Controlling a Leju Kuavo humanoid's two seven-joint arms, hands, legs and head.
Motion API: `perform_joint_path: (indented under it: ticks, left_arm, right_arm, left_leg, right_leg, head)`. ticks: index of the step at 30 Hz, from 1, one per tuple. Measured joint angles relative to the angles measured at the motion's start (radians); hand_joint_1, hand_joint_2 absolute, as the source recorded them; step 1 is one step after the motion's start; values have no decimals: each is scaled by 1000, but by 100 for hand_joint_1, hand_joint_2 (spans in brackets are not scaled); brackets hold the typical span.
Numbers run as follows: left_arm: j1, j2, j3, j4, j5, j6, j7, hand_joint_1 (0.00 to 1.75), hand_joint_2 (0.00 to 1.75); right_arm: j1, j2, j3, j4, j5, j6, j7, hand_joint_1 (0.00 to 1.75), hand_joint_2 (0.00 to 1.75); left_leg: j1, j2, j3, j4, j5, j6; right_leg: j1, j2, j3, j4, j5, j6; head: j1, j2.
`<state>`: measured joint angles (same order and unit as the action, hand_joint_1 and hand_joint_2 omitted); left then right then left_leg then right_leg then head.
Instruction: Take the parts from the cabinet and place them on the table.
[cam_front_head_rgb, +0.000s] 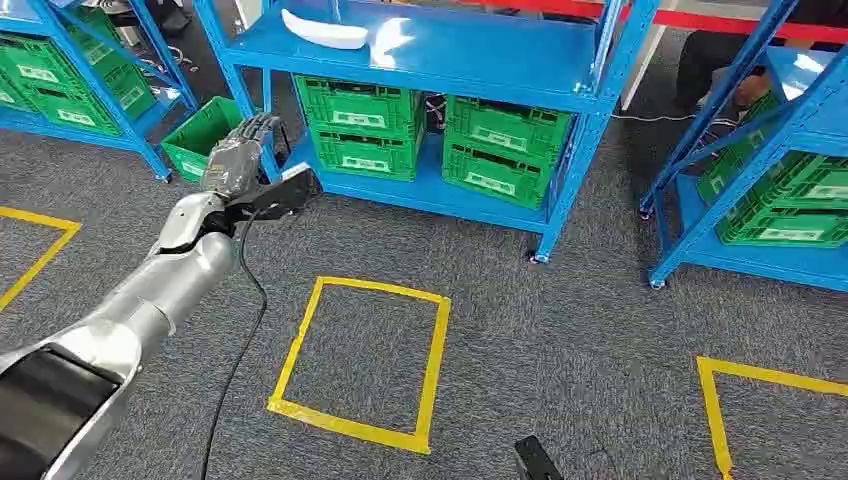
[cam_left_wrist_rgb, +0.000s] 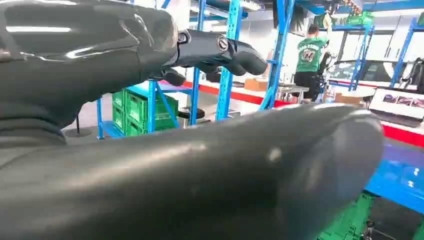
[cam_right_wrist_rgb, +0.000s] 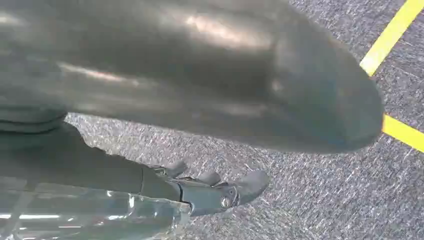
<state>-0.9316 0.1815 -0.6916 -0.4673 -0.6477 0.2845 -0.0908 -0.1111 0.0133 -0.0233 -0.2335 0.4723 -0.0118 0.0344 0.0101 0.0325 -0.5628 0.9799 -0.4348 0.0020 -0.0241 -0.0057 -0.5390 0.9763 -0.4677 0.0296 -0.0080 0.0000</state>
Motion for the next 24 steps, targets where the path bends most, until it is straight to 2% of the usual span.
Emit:
perform_joint_path:
  ticks: [4, 15, 19, 24]
  left_arm:
    - [2, 26, 26, 0, 5, 23, -11, 0, 0]
    - [77, 144, 109, -31, 20, 80, -48, 0, 0]
    - [124, 200, 142, -60, 10, 84, -53, 0, 0]
    - [134, 235, 157, -70, 0, 81, -56, 0, 0]
  right_arm:
    - [5, -7, -1, 0, -7, 8, -13, 0, 0]
    - [20, 5, 18, 2, -28, 28, -47, 0, 0]
    - [34, 22, 35, 3, -29, 42, -43, 0, 0]
    - [37, 26, 47, 5, -33, 54, -38, 0, 0]
  left_leg:
    - [0, 1, 0, 0, 0, 0]
    - [0, 2, 0, -1, 0, 0]
    - [0, 2, -1, -1, 0, 0]
    - [0, 2, -2, -1, 0, 0]
  right_leg:
    - [0, 1, 0, 0, 0, 0]
    - [0, 2, -1, 0, 0, 0]
    - [0, 2, -3, 0, -1, -1]
    - [0, 2, -3, 0, 0, 0]
  head:
    - [0, 0]
    - [0, 0]
    - [0, 0]
    - [0, 0]
